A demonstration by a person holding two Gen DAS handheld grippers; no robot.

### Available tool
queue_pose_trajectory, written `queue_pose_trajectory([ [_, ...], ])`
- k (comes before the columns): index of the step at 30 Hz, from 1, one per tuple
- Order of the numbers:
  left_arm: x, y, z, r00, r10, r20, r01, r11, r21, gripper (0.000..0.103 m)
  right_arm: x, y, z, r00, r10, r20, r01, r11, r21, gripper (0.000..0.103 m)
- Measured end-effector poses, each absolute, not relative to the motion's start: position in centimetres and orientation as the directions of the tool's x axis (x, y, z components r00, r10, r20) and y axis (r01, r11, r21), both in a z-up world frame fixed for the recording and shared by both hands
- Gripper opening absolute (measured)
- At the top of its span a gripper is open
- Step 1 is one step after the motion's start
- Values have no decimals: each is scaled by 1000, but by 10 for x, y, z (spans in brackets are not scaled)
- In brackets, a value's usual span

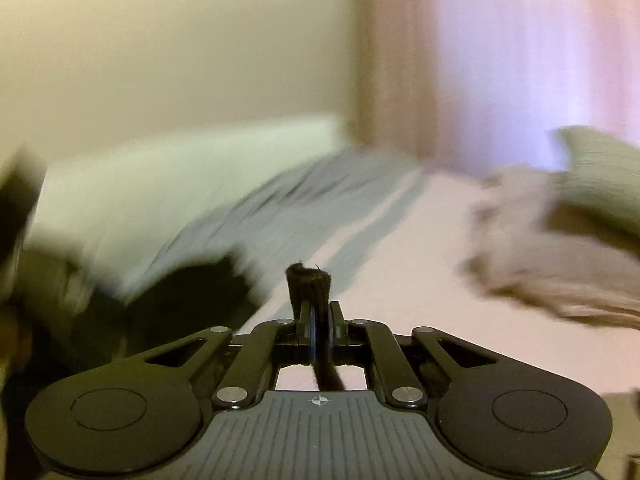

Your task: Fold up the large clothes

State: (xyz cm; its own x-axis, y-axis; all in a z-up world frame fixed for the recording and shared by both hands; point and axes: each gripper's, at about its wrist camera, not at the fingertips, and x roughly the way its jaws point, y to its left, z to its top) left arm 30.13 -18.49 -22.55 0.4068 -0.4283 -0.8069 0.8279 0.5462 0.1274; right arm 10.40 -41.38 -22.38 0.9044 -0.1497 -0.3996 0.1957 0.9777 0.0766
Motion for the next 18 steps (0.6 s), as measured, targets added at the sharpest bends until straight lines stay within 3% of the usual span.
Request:
queue_pose_trajectory([
  [4, 271, -234, -211, 364, -486, -795, 857, 510, 80, 102, 23, -506, -177, 882, -386, -272, 436, 886, 158, 2],
  [7, 231, -280, -204, 313, -535, -784, 899, 434, 63, 102, -59, -572, -171, 781, -573, -248, 621, 753, 219, 2],
  [11, 170, -343, -204, 224, -586, -779, 953, 300, 48, 102, -160, -641, -206, 611, -722, -326, 789, 519, 329, 2],
  [15, 113, -403, -229, 138, -589, -797, 983, 179, 38, 102, -221, -679, -254, 542, -712, -446, 824, 346, 448, 2],
  [18, 76, -438, -254, 108, -576, -810, 990, 133, 37, 102, -246, -692, -272, 551, -685, -477, 809, 298, 507, 2],
])
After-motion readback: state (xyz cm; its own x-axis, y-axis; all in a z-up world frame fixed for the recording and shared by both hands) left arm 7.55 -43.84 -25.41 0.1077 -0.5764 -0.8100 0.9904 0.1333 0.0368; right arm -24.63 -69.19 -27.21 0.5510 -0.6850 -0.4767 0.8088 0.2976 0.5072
